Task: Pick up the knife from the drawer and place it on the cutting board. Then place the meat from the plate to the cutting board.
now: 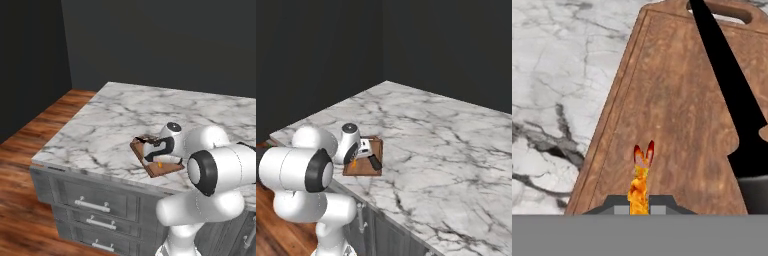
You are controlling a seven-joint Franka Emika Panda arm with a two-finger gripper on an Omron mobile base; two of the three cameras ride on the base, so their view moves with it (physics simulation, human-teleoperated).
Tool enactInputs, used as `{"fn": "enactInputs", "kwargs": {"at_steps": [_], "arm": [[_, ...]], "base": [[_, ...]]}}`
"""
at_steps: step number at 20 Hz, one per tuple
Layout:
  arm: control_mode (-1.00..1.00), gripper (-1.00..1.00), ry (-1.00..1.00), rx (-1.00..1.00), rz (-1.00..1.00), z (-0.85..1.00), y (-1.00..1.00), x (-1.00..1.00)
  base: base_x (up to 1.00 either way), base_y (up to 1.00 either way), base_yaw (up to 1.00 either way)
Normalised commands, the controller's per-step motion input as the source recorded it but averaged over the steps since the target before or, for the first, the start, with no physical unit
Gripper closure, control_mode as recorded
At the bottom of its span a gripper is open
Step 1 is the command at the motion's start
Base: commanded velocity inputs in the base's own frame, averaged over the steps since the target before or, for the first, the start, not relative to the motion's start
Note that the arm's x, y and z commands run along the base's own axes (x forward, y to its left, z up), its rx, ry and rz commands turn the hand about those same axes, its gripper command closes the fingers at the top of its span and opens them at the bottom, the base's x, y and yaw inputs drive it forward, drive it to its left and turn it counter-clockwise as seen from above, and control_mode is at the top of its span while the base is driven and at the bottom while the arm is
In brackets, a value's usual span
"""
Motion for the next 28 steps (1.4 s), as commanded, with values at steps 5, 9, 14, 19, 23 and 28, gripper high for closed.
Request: {"fn": "enactInputs", "kwargs": {"at_steps": [5, 9, 14, 19, 23, 28], "arm": [[-1.00, 1.00, 0.00, 0.00, 0.00, -0.31, 0.00, 0.26], [-1.00, 1.00, 0.00, 0.00, 0.00, -0.33, 0.00, 0.18], [-1.00, 1.00, 0.00, 0.00, 0.00, -0.35, 0.02, 0.20], [-1.00, -1.00, 0.00, 0.00, 0.00, -0.25, 0.10, 0.22], [-1.00, -1.00, 0.00, 0.00, 0.00, 0.01, 0.00, 0.01], [-1.00, -1.00, 0.00, 0.00, 0.00, 0.13, 0.00, 0.00]], "base": [[0.00, 0.00, 0.00], [0.00, 0.00, 0.00], [0.00, 0.00, 0.00], [0.00, 0.00, 0.00], [0.00, 0.00, 0.00], [0.00, 0.00, 0.00]]}}
